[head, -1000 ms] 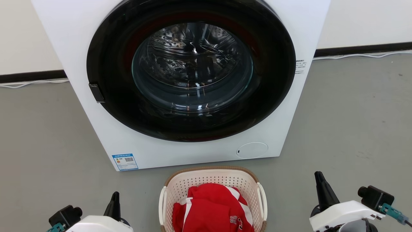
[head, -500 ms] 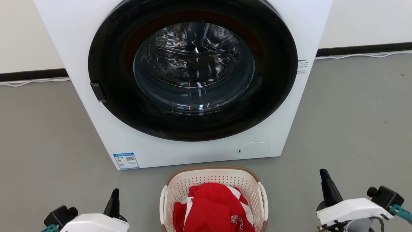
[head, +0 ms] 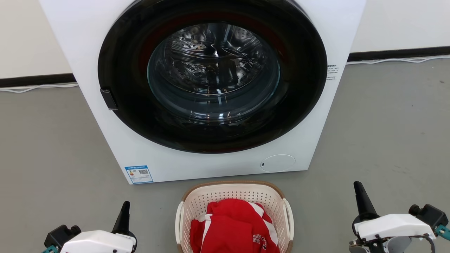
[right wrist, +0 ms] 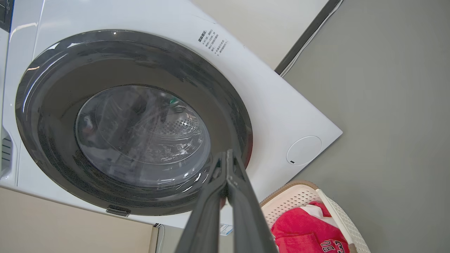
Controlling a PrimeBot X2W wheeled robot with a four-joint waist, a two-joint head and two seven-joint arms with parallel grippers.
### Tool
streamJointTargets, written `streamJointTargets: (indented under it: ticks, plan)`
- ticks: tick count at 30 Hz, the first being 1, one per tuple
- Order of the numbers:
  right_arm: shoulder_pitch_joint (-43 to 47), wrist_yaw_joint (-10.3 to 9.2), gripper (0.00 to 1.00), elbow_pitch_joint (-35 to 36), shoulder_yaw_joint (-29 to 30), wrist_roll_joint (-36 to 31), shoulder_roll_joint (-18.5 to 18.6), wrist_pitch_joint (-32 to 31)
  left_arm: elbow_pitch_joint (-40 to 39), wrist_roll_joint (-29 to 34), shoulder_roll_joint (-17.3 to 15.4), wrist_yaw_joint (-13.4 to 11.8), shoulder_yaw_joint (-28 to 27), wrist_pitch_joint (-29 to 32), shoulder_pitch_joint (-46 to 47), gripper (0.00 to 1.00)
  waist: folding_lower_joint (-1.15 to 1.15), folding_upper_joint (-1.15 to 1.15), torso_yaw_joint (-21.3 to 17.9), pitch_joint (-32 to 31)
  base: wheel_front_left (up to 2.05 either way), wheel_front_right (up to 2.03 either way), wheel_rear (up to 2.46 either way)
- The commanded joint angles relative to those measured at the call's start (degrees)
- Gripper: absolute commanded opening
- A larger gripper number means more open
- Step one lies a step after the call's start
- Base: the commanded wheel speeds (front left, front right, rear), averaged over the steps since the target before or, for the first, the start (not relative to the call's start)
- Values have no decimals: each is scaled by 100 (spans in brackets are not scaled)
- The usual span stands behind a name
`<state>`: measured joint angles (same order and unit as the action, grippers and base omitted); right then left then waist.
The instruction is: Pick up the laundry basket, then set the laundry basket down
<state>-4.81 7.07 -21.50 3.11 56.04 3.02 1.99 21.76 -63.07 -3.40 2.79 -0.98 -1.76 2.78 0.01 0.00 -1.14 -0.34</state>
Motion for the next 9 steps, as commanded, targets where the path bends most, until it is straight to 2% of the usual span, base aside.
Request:
streamJointTargets:
  ticks: [1, 9]
  plan:
    - [-159, 26, 0, 202, -49, 235, 19, -65, -208, -194, -28, 80, -148, 42, 278, 0, -1, 0, 5, 2, 0, 0, 0]
    - [-156, 29, 0, 282, 8, 729, 14, -180, -290, -591, -16, 137, -208, 157, 287, 0, -1, 0, 21, 9, 0, 0, 0]
